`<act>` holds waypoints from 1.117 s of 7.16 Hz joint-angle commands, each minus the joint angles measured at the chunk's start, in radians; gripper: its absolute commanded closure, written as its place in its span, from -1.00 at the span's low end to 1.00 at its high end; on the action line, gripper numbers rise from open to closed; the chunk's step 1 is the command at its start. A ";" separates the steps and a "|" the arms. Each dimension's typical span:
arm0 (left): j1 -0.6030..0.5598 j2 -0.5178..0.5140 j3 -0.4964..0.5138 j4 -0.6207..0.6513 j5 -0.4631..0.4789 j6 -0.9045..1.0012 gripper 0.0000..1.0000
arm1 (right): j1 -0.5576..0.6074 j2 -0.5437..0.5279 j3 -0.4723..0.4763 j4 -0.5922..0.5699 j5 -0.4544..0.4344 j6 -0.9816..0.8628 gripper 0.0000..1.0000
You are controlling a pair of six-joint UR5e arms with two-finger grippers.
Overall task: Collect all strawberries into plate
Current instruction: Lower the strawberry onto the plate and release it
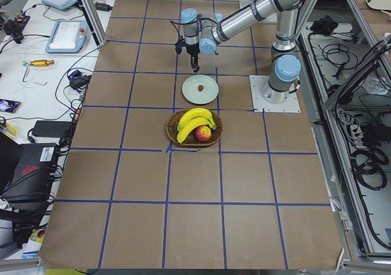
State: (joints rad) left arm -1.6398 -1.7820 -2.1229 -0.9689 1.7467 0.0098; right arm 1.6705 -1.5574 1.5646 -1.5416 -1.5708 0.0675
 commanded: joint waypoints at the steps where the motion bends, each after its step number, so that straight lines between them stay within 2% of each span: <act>1: 0.111 0.053 -0.081 -0.002 0.013 0.148 1.00 | 0.000 0.000 0.000 0.000 0.000 0.000 -1.00; 2: 0.120 0.053 -0.092 -0.002 0.011 0.148 0.58 | 0.000 0.000 0.000 0.000 0.000 0.000 -1.00; 3: 0.117 0.050 -0.083 -0.002 0.004 0.127 -0.78 | 0.000 0.000 0.000 0.000 0.000 0.000 -1.00; 4: 0.112 0.052 -0.063 0.002 0.002 0.133 -0.81 | 0.000 0.000 0.000 0.000 0.000 0.000 -1.00; 5: 0.110 0.053 -0.051 0.003 0.007 0.133 -1.00 | 0.000 0.000 0.000 0.000 0.000 0.000 -1.00; 6: 0.106 0.056 -0.040 0.003 0.001 0.127 -1.00 | 0.000 0.000 0.002 0.001 0.002 0.000 -1.00; 7: 0.072 0.053 -0.013 0.003 -0.040 0.040 -1.00 | 0.002 0.000 0.002 0.002 0.002 0.000 -1.00; 8: -0.010 0.026 0.048 -0.007 -0.100 -0.134 -1.00 | 0.003 0.000 0.002 0.000 0.000 0.000 -1.00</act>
State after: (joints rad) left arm -1.5777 -1.7355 -2.1301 -0.9687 1.7038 0.0321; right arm 1.6720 -1.5570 1.5659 -1.5406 -1.5698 0.0675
